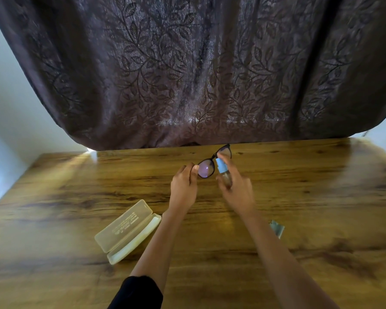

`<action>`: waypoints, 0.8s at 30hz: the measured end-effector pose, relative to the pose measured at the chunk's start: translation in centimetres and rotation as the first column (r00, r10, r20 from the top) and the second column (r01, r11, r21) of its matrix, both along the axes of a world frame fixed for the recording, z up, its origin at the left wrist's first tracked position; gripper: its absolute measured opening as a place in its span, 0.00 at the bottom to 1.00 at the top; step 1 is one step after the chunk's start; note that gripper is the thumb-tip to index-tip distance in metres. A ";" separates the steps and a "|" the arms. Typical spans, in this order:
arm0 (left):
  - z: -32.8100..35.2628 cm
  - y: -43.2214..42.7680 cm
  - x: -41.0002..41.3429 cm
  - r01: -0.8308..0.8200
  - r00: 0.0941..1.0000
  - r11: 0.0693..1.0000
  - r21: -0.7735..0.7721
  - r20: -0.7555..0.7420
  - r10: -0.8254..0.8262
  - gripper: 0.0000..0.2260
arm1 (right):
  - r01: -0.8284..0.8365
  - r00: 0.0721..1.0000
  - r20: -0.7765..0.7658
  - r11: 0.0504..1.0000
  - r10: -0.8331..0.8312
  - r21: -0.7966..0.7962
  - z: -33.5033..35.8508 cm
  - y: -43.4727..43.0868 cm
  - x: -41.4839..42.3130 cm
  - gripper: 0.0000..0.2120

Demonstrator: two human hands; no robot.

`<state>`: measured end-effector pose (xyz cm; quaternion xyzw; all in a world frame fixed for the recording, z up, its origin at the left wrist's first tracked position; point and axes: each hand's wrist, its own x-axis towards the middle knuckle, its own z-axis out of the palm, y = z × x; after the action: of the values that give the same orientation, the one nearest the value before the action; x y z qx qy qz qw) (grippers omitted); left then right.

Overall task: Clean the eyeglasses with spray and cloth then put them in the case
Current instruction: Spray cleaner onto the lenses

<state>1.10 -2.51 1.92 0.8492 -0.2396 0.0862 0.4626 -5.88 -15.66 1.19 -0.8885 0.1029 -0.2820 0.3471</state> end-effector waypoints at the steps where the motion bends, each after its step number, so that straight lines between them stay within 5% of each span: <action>1: 0.0 -0.1 0.0 -0.003 1.000 1.000 -0.004 -0.010 0.003 0.13 | 0.012 0.999 -0.036 1.000 -0.013 -0.029 0.3 0.2 0.0 0.30; 13: -0.1 -0.1 0.0 -0.005 0.991 1.000 -0.002 -0.130 0.005 0.14 | 0.106 0.967 -0.210 0.978 -0.144 -0.181 1.5 1.8 0.2 0.28; 24: 0.3 0.2 -0.1 -0.002 0.989 1.000 -0.002 -0.146 0.001 0.14 | 0.107 0.968 -0.198 0.970 -0.151 -0.217 1.4 2.5 0.1 0.29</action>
<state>1.04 -2.27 2.23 0.8530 -0.2043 0.0244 0.4796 -5.77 -13.13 2.62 -0.9360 0.1678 -0.2161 0.2217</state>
